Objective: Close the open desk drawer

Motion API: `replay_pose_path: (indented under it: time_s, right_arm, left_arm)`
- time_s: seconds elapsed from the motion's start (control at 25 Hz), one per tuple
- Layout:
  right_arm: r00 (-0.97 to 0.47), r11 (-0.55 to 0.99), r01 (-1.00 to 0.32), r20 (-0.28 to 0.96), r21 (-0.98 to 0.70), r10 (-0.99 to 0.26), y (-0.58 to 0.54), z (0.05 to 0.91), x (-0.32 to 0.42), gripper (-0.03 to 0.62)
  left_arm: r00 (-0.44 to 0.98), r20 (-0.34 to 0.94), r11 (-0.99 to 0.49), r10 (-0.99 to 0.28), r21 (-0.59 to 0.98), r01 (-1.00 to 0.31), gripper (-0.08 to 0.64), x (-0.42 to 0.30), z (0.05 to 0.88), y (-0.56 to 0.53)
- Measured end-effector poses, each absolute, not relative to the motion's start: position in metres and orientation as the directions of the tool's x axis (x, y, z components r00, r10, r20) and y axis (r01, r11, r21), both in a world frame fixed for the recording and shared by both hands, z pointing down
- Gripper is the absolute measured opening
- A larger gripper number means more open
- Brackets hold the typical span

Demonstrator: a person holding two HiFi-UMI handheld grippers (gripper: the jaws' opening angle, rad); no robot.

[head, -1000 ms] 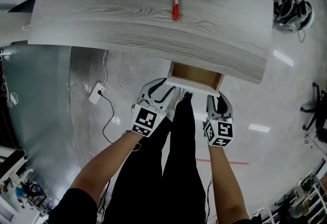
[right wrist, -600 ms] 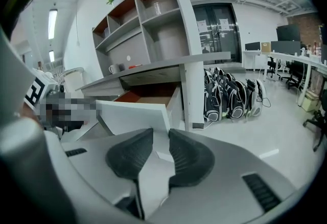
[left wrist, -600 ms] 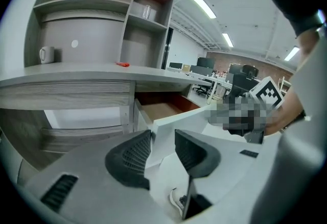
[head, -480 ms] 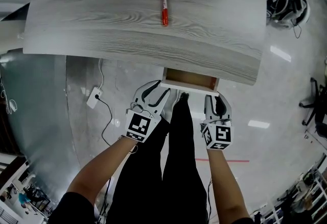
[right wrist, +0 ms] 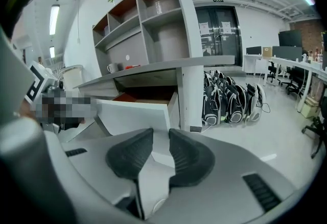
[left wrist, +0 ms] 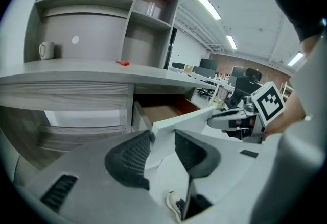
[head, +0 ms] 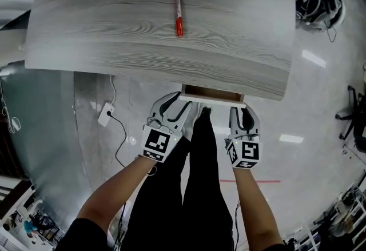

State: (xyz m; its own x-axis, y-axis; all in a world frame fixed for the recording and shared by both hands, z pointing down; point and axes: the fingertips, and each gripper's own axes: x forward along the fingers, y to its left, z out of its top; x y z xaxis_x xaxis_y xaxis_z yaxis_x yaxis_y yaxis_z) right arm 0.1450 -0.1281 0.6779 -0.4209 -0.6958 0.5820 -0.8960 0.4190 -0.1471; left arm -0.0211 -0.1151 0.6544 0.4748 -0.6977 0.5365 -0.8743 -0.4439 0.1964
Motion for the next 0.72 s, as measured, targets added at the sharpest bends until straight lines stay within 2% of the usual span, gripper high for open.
replay_pose_path:
  time_s: [0.72]
  right_arm:
    - [-0.446,0.44,-0.886,0.53,-0.147,-0.721,-0.181,0.676,0.138,0.114]
  left_arm:
    - [0.453,0.511,-0.451,-0.73,0.137,-0.882,0.158,-0.028,0.652,-0.169]
